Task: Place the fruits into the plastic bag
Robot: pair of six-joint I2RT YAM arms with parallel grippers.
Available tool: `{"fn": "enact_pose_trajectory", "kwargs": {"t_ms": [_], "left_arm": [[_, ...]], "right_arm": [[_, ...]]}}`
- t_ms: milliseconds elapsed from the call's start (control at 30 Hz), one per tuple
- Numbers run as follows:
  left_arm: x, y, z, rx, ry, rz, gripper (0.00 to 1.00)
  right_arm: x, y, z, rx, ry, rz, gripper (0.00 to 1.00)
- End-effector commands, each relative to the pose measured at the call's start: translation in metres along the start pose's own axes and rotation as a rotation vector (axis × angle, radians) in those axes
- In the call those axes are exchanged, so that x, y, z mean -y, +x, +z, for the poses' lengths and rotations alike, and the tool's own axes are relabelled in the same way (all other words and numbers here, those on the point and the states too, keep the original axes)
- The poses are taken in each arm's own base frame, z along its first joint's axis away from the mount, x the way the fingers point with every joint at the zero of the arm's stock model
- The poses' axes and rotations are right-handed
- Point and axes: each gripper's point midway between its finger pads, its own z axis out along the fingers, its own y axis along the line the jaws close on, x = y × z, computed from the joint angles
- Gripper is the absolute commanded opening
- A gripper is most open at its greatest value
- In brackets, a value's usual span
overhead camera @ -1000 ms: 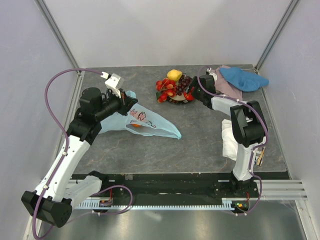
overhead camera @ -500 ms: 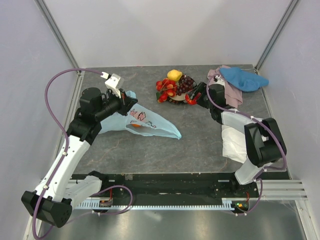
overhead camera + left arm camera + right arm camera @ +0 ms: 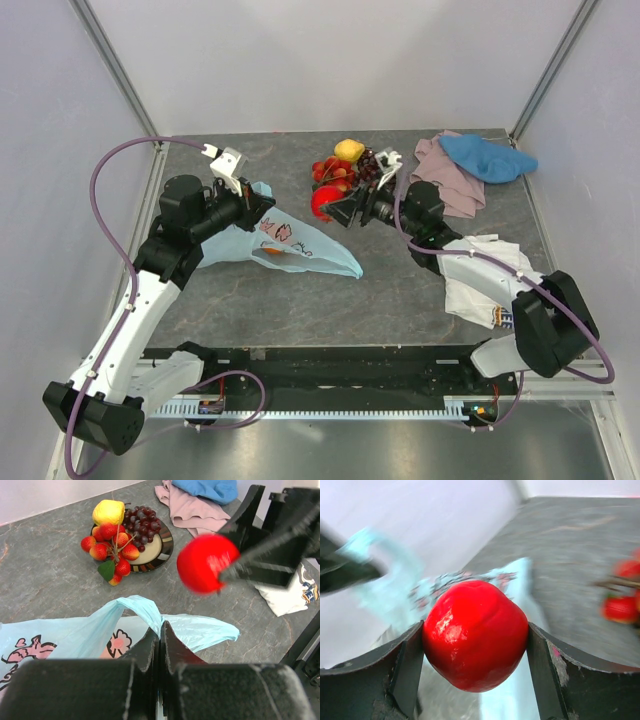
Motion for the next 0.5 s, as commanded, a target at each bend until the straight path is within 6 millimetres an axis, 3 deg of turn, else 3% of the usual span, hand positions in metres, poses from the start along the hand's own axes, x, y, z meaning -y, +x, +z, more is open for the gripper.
{"fn": "enact_pose_trajectory", "kwargs": {"t_ms": [0, 100, 200, 367, 467], "left_arm": [[0.003, -0.024, -0.006, 0.059, 0.003, 0.042, 0.02], [0.003, -0.024, -0.006, 0.059, 0.003, 0.042, 0.01], [0.003, -0.024, -0.006, 0.059, 0.002, 0.042, 0.02], [0.002, -0.023, -0.005, 0.056, 0.003, 0.04, 0.02], [0.003, -0.023, -0.005, 0.058, 0.003, 0.041, 0.01]], "right_arm": [[-0.071, 0.013, 0.005, -0.095, -0.263, -0.137, 0.53], [-0.093, 0.043, 0.005, -0.188, -0.329, -0.143, 0.53], [-0.102, 0.078, 0.004, -0.297, -0.334, -0.168, 0.52], [-0.108, 0.13, -0.001, -0.468, -0.32, -0.185, 0.51], [-0.096, 0.148, 0.001, -0.523, -0.273, -0.171, 0.5]]}}
